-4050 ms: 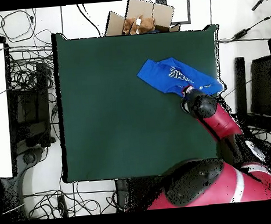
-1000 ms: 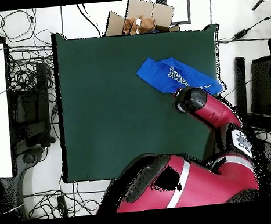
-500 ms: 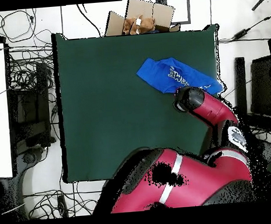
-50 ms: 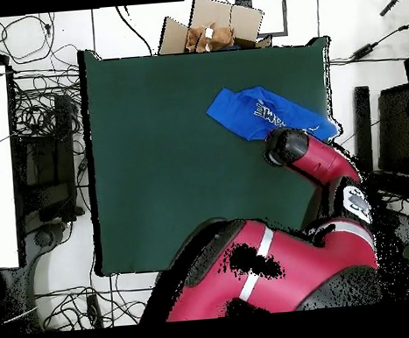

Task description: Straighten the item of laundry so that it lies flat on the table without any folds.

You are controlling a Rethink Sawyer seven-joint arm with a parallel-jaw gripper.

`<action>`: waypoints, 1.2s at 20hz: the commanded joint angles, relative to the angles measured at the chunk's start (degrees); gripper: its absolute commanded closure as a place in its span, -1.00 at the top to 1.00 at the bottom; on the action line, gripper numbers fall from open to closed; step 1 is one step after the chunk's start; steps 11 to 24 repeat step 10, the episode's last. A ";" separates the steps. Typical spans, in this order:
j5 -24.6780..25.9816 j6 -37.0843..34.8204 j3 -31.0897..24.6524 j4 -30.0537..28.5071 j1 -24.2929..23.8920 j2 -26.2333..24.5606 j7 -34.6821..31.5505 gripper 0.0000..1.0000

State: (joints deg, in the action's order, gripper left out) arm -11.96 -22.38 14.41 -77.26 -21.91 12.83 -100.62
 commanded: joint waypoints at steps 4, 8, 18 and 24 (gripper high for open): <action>4.00 9.27 -6.50 5.89 -3.92 -10.91 -4.30 -1.00; 2.10 8.53 -11.16 3.14 -5.32 -8.66 -5.37 -1.00; 1.19 8.61 -13.94 1.37 -5.81 -7.13 -5.89 -1.00; 1.19 8.61 -13.94 1.37 -5.81 -7.13 -5.89 -1.00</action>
